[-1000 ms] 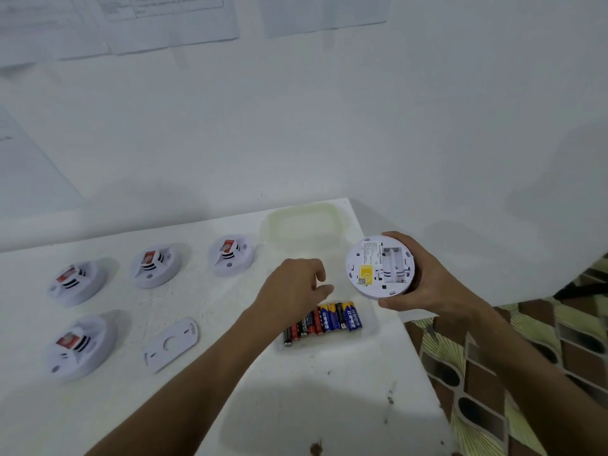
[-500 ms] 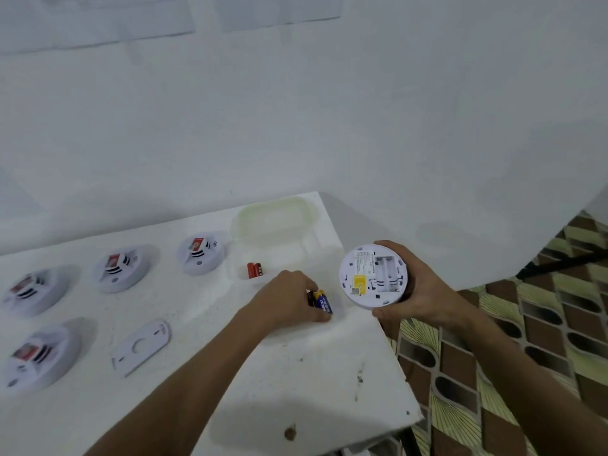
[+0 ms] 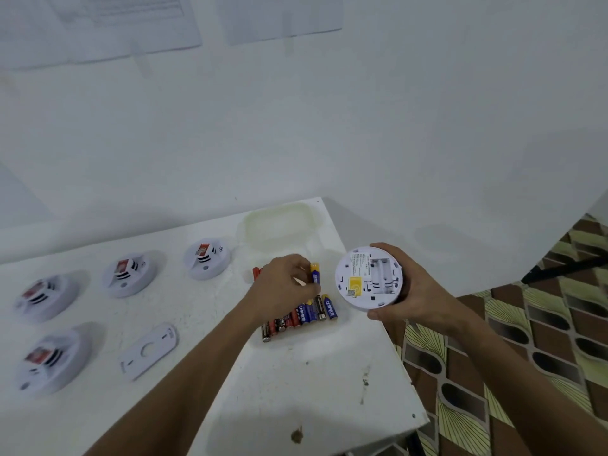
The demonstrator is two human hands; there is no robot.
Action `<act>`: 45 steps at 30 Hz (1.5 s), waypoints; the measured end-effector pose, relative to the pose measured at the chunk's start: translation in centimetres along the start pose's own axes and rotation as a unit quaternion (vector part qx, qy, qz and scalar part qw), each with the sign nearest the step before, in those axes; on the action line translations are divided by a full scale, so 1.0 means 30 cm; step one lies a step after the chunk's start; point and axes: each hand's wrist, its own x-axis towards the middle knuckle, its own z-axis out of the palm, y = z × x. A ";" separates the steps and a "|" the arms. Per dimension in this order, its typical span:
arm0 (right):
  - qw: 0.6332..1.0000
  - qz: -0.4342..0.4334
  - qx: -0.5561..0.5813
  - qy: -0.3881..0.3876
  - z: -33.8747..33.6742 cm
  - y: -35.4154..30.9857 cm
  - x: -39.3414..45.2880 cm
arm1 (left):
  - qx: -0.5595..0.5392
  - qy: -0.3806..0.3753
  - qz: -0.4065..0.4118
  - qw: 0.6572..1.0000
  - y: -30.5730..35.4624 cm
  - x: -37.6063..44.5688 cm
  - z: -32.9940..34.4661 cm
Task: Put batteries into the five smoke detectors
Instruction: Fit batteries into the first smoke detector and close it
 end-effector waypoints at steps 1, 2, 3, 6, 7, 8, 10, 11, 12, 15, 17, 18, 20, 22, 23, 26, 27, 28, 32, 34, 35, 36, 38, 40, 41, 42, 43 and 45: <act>1.000 -0.001 0.002 -0.005 0.004 -0.004 0.006 | -0.034 0.012 0.003 0.999 0.020 -0.010 -0.014; 1.000 -0.002 0.003 -0.010 0.008 -0.008 0.013 | -0.061 0.023 0.011 0.998 0.042 -0.017 -0.027; 1.000 -0.004 0.004 -0.016 0.015 -0.014 0.021 | -0.077 0.034 0.024 0.996 0.064 -0.023 -0.038; 0.999 -0.015 0.003 -0.029 0.041 -0.029 0.051 | -0.082 0.051 0.063 0.993 0.127 -0.032 -0.051; 0.999 -0.019 0.003 -0.031 0.051 -0.034 0.060 | -0.076 0.047 0.075 0.993 0.144 -0.036 -0.046; 0.999 -0.024 0.004 -0.034 0.062 -0.040 0.069 | -0.065 0.042 0.088 0.993 0.157 -0.040 -0.040; 0.999 -0.032 0.010 -0.039 0.080 -0.048 0.084 | -0.034 0.037 0.113 0.992 0.171 -0.048 -0.024; 0.998 -0.036 0.013 -0.041 0.087 -0.050 0.091 | -0.019 0.040 0.124 0.991 0.174 -0.052 -0.018; 0.998 -0.040 0.016 -0.042 0.093 -0.051 0.097 | -0.007 0.047 0.134 0.990 0.176 -0.055 -0.013; 0.998 -0.045 0.014 -0.044 0.106 -0.052 0.112 | 0.004 0.078 0.155 0.985 0.171 -0.062 0.001; 0.998 -0.047 0.003 -0.043 0.111 -0.048 0.119 | 0.010 0.093 0.171 0.981 0.162 -0.064 0.011; 0.998 -0.046 -0.001 -0.043 0.112 -0.046 0.121 | 0.028 0.103 0.182 0.978 0.157 -0.064 0.015; 0.998 -0.045 -0.008 -0.042 0.114 -0.045 0.124 | 0.072 0.127 0.211 0.966 0.145 -0.064 0.020; 0.998 -0.043 -0.015 -0.044 0.116 -0.047 0.127 | 0.097 0.147 0.253 0.951 0.131 -0.063 0.023; 0.998 -0.041 -0.018 -0.045 0.117 -0.048 0.127 | 0.107 0.155 0.275 0.943 0.121 -0.061 0.025; 0.998 -0.038 -0.025 -0.046 0.118 -0.050 0.131 | 0.152 0.176 0.331 0.915 0.095 -0.051 0.035; 0.998 -0.036 -0.026 -0.045 0.118 -0.052 0.133 | 0.180 0.182 0.355 0.899 0.090 -0.047 0.035; 0.998 -0.035 -0.027 -0.046 0.119 -0.054 0.135 | 0.210 0.187 0.384 0.879 0.083 -0.043 0.033; 0.998 -0.036 -0.027 -0.046 0.121 -0.053 0.140 | 0.281 0.159 0.448 0.834 0.054 -0.033 0.019; 0.998 -0.037 -0.026 -0.041 0.121 -0.054 0.144 | 0.254 0.144 0.439 0.850 0.047 -0.035 0.010; 0.998 -0.039 -0.026 -0.037 0.122 -0.056 0.146 | 0.239 0.135 0.432 0.859 0.046 -0.036 0.007; 0.998 -0.039 -0.024 -0.035 0.124 -0.060 0.148 | 0.231 0.125 0.427 0.865 0.048 -0.037 0.003; 0.998 -0.041 -0.022 -0.033 0.126 -0.069 0.150 | 0.218 0.113 0.426 0.871 0.053 -0.041 -0.002; 0.998 -0.045 -0.023 -0.037 0.130 -0.078 0.153 | 0.183 0.111 0.384 0.898 0.069 -0.054 -0.006; 0.998 -0.047 -0.022 -0.041 0.132 -0.081 0.154 | 0.154 0.114 0.337 0.922 0.076 -0.059 -0.007; 0.997 -0.050 -0.021 -0.047 0.134 -0.082 0.154 | 0.125 0.114 0.286 0.943 0.081 -0.061 -0.008; 0.997 -0.052 -0.019 -0.051 0.134 -0.081 0.155 | 0.100 0.116 0.244 0.958 0.080 -0.060 -0.010; 0.997 -0.049 -0.015 -0.056 0.133 -0.078 0.157 | 0.059 0.118 0.179 0.975 0.073 -0.052 -0.017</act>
